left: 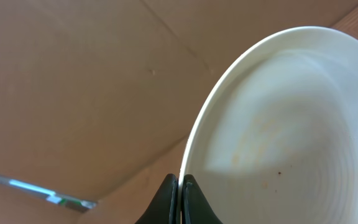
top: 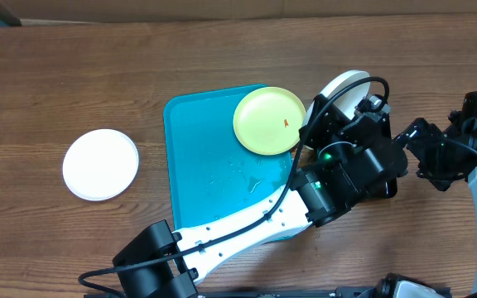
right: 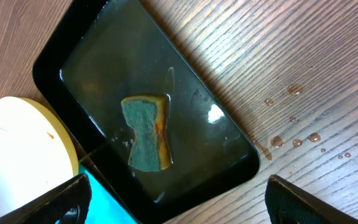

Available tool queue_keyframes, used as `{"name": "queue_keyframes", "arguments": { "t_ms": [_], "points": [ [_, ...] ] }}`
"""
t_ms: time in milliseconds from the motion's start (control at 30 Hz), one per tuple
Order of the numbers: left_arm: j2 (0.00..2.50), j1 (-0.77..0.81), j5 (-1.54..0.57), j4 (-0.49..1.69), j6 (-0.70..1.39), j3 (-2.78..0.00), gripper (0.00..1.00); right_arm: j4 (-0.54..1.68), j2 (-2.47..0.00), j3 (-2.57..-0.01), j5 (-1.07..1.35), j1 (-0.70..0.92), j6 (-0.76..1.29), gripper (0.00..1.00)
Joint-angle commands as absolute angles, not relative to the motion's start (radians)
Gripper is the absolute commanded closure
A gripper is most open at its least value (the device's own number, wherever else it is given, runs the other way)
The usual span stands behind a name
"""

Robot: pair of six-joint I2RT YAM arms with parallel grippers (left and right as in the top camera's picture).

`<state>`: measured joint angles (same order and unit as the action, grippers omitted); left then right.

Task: Clean dirty plates on tray and stack at the side
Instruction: 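Tilt the white plate over the black tray with the left gripper to drain, then carry the white plate left and stack it on the pink plate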

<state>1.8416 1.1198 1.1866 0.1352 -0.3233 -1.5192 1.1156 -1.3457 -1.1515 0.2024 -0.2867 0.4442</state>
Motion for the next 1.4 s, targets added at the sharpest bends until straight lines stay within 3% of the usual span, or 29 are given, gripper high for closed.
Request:
{"name": "queue_keyframes", "arguments": {
  "t_ms": [0,200,400,633,1133,1367],
  "points": [
    [1.838,1.128,1.198,0.101,-0.443,-1.549,0.96,1.112,-1.339,-1.145,0.197,-0.289,0.437,0.09],
    [1.838,1.129,1.177,0.099,-0.456,-1.549,0.96,1.113,-1.339,-1.145,0.197,-0.289,0.437,0.09],
    [1.843,1.13,1.133,0.092,-0.628,-1.549,0.96,1.112,-1.339,-1.145,0.197,-0.289,0.437,0.09],
    [1.844,1.135,1.147,0.084,-0.632,-1.549,0.96,1.114,-1.339,-1.145,0.2,-0.289,0.437,0.09],
    [1.842,1.133,1.341,0.041,-0.309,-1.549,0.96,1.129,-1.339,-1.145,0.204,-0.289,0.437,0.09],
    [1.774,1.127,1.408,0.25,-0.085,-1.549,0.95,1.124,-1.339,-1.145,0.204,-0.289,0.437,0.09]
  ]
}}
